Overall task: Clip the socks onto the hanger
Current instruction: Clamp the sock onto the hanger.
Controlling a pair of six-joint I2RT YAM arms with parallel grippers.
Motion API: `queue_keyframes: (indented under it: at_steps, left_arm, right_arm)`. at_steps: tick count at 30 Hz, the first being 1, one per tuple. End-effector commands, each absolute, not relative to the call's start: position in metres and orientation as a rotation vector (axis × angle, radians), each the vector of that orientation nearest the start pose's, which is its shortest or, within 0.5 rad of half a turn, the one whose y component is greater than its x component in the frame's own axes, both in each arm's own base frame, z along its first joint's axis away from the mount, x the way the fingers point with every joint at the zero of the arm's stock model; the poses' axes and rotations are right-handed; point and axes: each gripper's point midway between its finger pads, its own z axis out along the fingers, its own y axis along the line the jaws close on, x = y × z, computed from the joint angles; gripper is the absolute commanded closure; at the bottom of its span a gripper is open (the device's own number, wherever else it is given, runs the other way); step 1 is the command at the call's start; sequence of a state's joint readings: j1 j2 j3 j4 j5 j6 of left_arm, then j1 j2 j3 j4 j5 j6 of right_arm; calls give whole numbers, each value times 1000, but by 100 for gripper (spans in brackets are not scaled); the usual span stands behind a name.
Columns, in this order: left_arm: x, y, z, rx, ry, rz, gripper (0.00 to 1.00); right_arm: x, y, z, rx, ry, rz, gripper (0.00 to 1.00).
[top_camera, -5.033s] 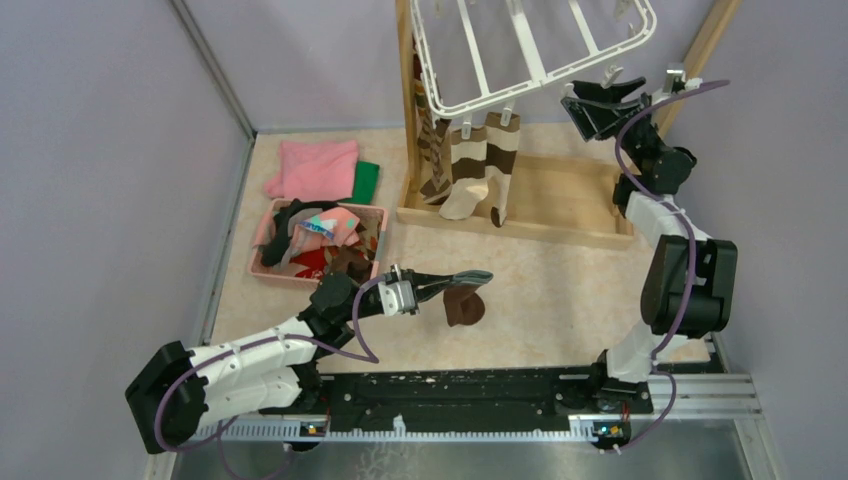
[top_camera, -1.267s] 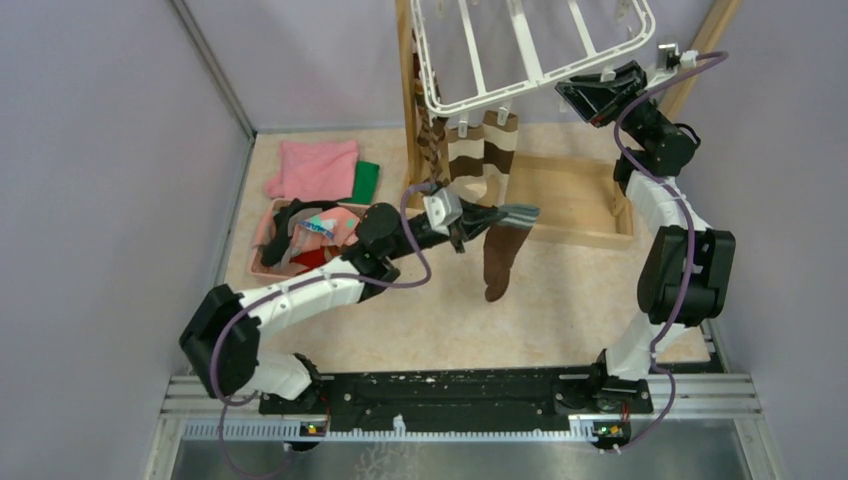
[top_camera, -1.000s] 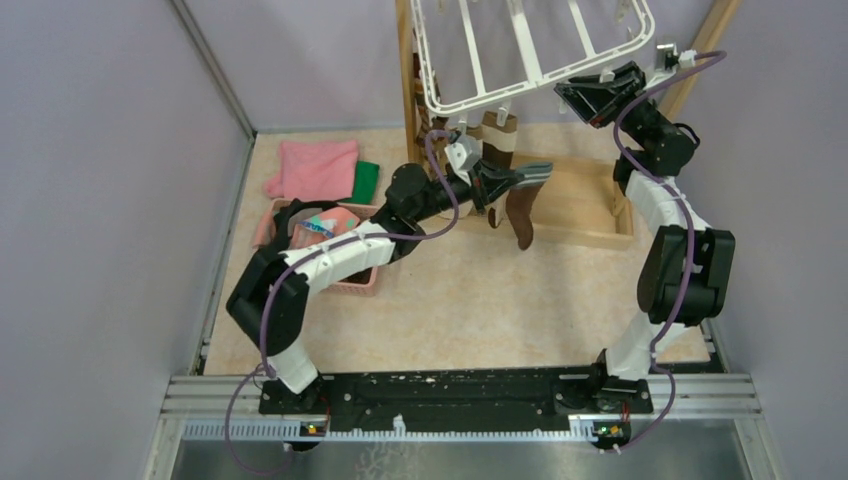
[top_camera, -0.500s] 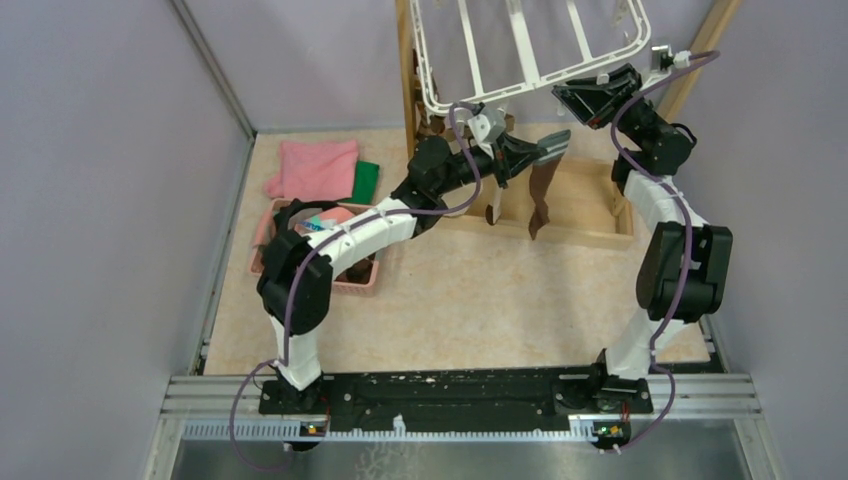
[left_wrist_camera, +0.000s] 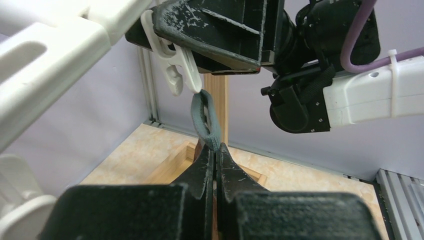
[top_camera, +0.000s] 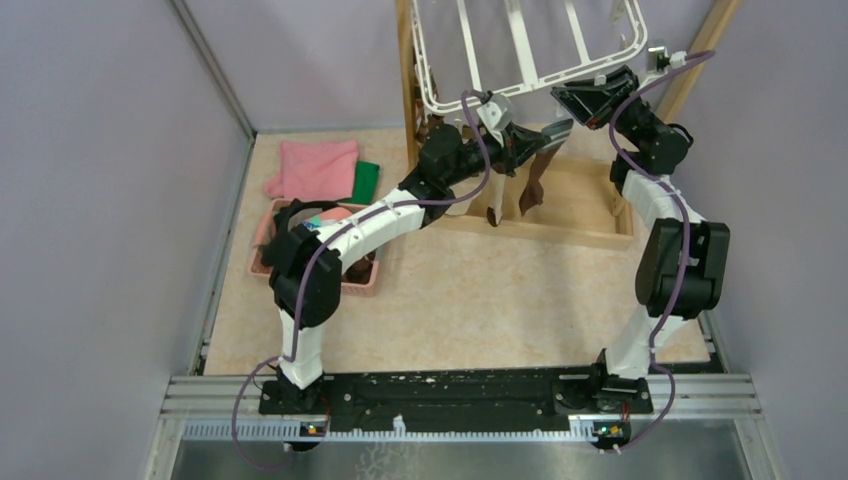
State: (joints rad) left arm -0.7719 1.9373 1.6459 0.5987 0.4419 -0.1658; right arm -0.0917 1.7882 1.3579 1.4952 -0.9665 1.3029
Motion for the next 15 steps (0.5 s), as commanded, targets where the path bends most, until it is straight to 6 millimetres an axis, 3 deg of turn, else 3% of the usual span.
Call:
queue_keyframes:
  at_steps: [1,15]
  left_arm:
    - [384,-468,408,713,1076,-1025,100]
    - [386,-468,423,692,1049,-1027,100]
  right_arm:
    - [384,135,465,-649,852,1229,100]
    - [387,135,464,-651,856,1232,100]
